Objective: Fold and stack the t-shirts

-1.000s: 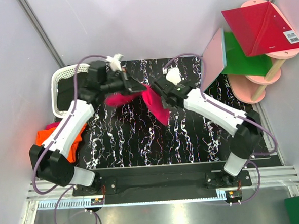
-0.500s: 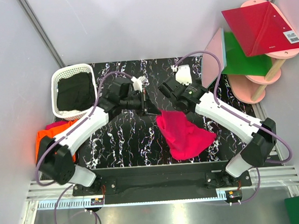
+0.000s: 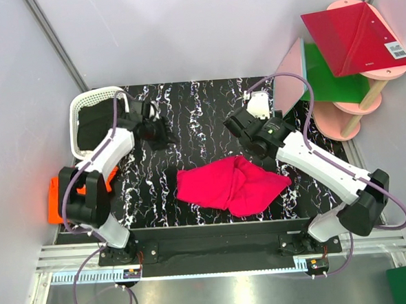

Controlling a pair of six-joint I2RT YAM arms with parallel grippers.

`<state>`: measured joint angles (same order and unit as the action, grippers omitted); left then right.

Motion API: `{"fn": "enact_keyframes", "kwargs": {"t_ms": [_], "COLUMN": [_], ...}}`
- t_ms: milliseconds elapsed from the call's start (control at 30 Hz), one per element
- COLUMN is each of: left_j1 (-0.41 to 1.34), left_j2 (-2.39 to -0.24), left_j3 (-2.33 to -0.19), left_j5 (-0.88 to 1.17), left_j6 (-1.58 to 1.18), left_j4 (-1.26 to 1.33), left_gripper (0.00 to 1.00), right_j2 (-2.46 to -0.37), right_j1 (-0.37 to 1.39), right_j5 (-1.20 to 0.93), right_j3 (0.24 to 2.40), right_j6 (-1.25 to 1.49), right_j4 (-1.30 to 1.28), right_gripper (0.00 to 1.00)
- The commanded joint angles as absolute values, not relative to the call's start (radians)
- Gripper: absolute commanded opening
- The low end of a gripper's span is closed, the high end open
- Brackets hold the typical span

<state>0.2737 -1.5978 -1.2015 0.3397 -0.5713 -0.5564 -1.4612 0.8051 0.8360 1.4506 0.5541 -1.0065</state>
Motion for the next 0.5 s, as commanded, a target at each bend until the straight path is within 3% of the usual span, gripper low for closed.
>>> {"fn": "enact_keyframes", "kwargs": {"t_ms": [0, 33, 233, 467], "left_j1": [0.206, 0.195, 0.127, 0.029], "left_j2": [-1.696, -1.763, -1.977, -2.036], "left_j3": [-1.363, -1.417, -1.575, -1.621], "left_j5": [0.103, 0.092, 0.038, -0.046], "left_j6": [-0.457, -0.448, -0.437, -0.456], "left_j4": [-0.689, -0.713, -0.831, -0.923], "left_gripper": [0.05, 0.00, 0.00, 0.00], "right_j2": [-1.402, -1.394, -1.385, -1.362], "right_j1": [0.807, 0.805, 0.807, 0.807], "right_j5": [0.841, 0.841, 0.854, 0.864], "right_j3": [1.431, 1.430, 1.443, 1.430], "right_j6": [0.580, 0.580, 0.557, 0.554], "right_j4": [-0.979, -0.979, -0.979, -0.977], "right_gripper": [1.00, 1.00, 1.00, 1.00]}}
